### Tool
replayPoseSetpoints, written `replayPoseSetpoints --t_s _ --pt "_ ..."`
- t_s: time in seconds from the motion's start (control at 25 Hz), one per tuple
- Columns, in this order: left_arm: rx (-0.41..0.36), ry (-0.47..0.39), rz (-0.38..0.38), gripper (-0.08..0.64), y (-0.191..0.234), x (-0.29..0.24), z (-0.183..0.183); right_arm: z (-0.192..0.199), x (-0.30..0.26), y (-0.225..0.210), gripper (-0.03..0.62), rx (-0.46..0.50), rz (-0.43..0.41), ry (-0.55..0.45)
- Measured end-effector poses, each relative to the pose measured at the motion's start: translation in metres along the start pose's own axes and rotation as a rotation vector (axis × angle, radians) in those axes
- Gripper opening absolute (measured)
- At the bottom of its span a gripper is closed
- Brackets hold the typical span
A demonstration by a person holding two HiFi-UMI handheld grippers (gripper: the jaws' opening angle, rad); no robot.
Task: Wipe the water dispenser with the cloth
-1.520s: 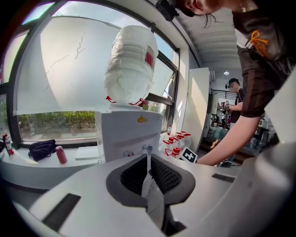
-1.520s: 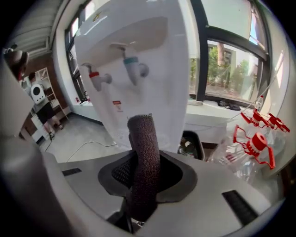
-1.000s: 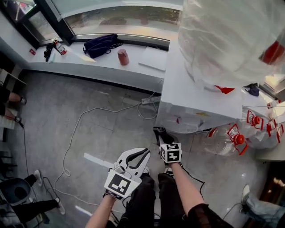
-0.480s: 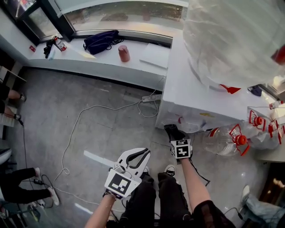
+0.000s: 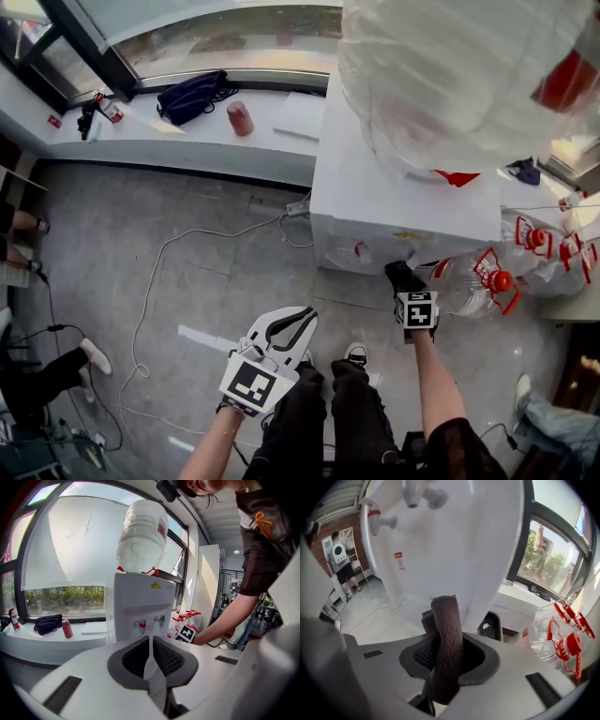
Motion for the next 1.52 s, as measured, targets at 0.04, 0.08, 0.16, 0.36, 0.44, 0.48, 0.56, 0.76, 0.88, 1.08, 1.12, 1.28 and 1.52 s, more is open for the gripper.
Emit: replayPoseSetpoints --t_s 0.04,0.08,0.16,0.36,0.44,0.48,0.56,0.76,0.88,1.08,1.12,1.28,1.52 --pt "-0.002 0.003 0.003 0.025 -0.002 -0.001 0.0 0.0 0.001 -0.013 0.112 -0.025 0.021 -0.003" --pt "-0.004 0.006 0.007 0.025 -0.004 -0.002 0.001 0.0 0.003 -0.024 0.112 -0.045 0.037 -0.007" --pt "-0.008 0.014 0.014 0.025 -0.009 -0.003 0.002 -0.001 0.006 -0.04 0.114 -0.054 0.05 -0.013" --pt "-0.024 0.036 0.028 0.025 -0.019 -0.003 0.001 0.006 0.016 -0.053 0.113 -0.033 0.065 -0.004" --pt "-0.024 0.038 0.029 0.025 -0.023 -0.002 -0.002 0.009 0.023 -0.053 0.112 -0.06 0.063 -0.01" --pt "-0.023 0.039 0.029 0.025 -0.024 -0.002 -0.004 0.01 0.027 -0.051 0.112 -0.075 0.055 -0.018" --pt "-0.021 0.04 0.034 0.025 -0.029 0.0 -0.01 0.011 0.04 -0.043 0.112 -0.107 0.025 -0.041" --pt "-0.022 0.034 0.058 0.025 -0.04 0.011 -0.039 -0.003 0.102 -0.023 0.112 -0.19 -0.065 -0.113" --pt "-0.026 0.021 0.072 0.025 -0.045 0.019 -0.064 -0.018 0.151 -0.014 0.112 -0.249 -0.127 -0.164" --pt "-0.053 -0.004 0.09 0.025 -0.053 0.034 -0.099 -0.048 0.232 0.003 0.112 -0.249 -0.201 -0.234" --pt "-0.058 -0.006 0.093 0.025 -0.054 0.037 -0.104 -0.053 0.248 0.007 0.113 -0.258 -0.214 -0.249" --pt "-0.055 -0.016 0.095 0.025 -0.057 0.054 -0.124 -0.079 0.309 0.028 0.114 -0.283 -0.261 -0.307" --pt "-0.045 -0.039 0.101 0.025 -0.069 0.096 -0.146 -0.108 0.385 0.055 0.114 -0.236 -0.271 -0.368"
Point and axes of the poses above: the fingertips, and each gripper's own axes: x backward along the fingers, y to its left, z out of its underside, the point moved 2 cm from there along x, backward along the fingers, and after that the axes turned 1 degree about y, right-handed, at the moved point
